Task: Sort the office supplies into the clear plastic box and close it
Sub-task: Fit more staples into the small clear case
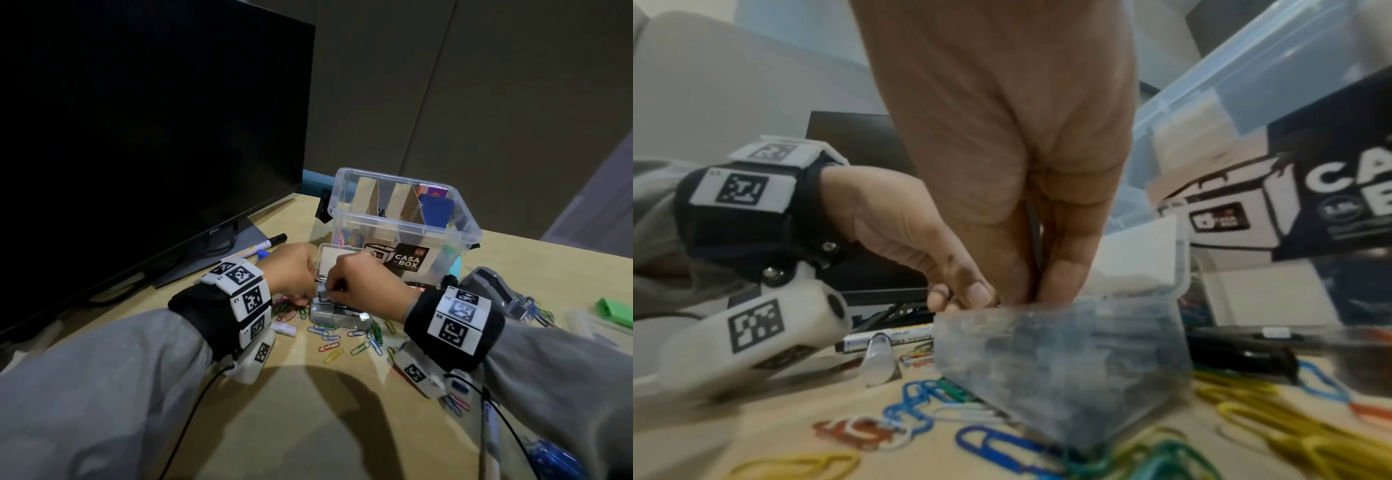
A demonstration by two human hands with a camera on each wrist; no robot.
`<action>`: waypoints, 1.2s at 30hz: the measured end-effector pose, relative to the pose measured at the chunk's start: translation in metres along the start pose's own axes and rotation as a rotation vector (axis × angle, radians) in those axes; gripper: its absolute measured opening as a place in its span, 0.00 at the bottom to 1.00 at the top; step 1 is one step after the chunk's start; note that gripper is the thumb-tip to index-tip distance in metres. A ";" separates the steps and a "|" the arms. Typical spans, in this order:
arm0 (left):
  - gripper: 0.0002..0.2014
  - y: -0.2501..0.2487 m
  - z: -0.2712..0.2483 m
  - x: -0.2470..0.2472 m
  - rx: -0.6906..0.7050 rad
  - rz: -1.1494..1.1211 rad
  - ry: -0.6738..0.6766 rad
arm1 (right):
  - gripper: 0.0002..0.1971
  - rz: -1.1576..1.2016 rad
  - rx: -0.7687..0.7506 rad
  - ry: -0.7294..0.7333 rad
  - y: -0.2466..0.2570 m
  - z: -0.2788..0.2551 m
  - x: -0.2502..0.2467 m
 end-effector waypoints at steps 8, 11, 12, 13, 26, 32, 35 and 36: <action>0.05 0.005 0.002 0.004 -0.034 -0.074 0.017 | 0.10 -0.035 0.028 0.003 0.004 0.004 0.009; 0.05 0.008 0.002 0.005 -0.048 -0.141 0.016 | 0.12 -0.017 0.014 -0.019 0.004 0.005 0.008; 0.05 0.009 0.002 0.005 -0.048 -0.148 0.015 | 0.12 -0.007 0.007 -0.029 0.004 0.005 0.008; 0.05 0.009 0.003 0.005 -0.046 -0.151 0.014 | 0.12 0.000 -0.001 -0.038 0.004 0.005 0.006; 0.14 0.010 -0.001 -0.017 0.033 0.501 0.054 | 0.06 0.075 0.085 -0.219 -0.048 -0.009 -0.030; 0.19 0.023 0.000 0.006 0.011 0.589 0.197 | 0.10 0.131 0.029 -0.818 -0.050 -0.049 -0.114; 0.17 0.019 0.002 0.011 0.019 0.621 0.242 | 0.13 -0.038 0.193 -0.852 -0.073 -0.037 -0.132; 0.16 0.017 0.003 0.013 0.029 0.645 0.262 | 0.16 -0.093 0.305 -0.766 -0.090 -0.026 -0.131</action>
Point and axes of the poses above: each hand's wrist, its own z-axis towards the middle knuckle, its own x-axis out of the palm, y = z × x, the point moved 10 cm from there along z, towards the middle knuckle, and after that the axes turned 11 degrees about x, right-handed, at the moved point
